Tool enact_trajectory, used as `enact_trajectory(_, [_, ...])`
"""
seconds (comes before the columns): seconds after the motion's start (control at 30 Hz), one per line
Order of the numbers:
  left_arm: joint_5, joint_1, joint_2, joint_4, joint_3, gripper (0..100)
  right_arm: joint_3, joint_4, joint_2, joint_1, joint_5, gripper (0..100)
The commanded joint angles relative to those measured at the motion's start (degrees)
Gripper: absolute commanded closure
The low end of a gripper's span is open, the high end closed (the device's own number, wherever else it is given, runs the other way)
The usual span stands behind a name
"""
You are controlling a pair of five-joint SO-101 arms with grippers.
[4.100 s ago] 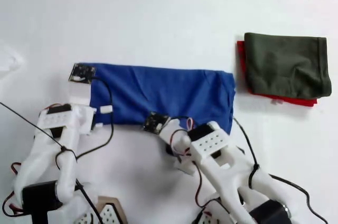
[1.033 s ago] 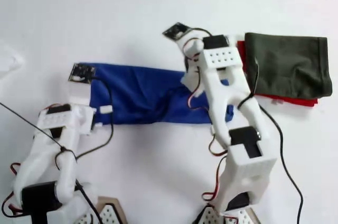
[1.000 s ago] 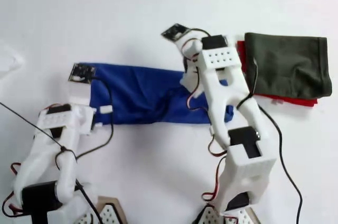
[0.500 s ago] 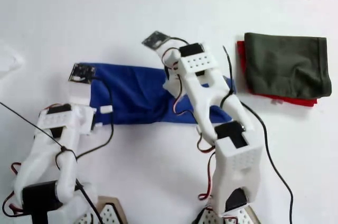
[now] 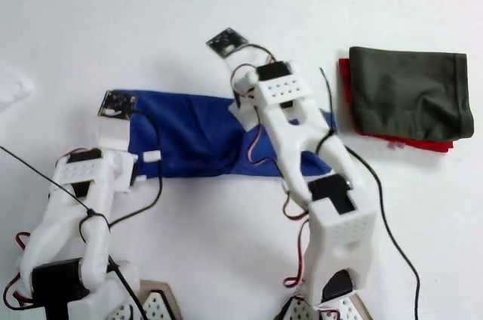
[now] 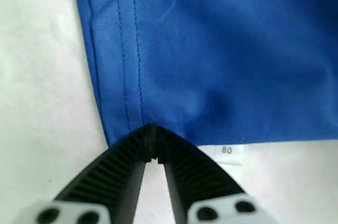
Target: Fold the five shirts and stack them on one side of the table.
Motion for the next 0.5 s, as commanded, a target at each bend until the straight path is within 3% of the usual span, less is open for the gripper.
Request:
enact_trajectory(0.0, [0.3,-0.3,-1.2,-0.4,0.0,97,-2.3,5.7,-10.0,3.4,-0.4,97.9])
enact_trajectory(0.23, [0.3,3.4,-1.4,10.2,-4.7,97,7.5,12.2,-23.6,7.4,3.1,97.9])
enact_trajectory(0.47, [0.5,5.2,-1.4,16.6,-16.9,97,32.3,3.7,-38.8,8.0,4.4,97.9])
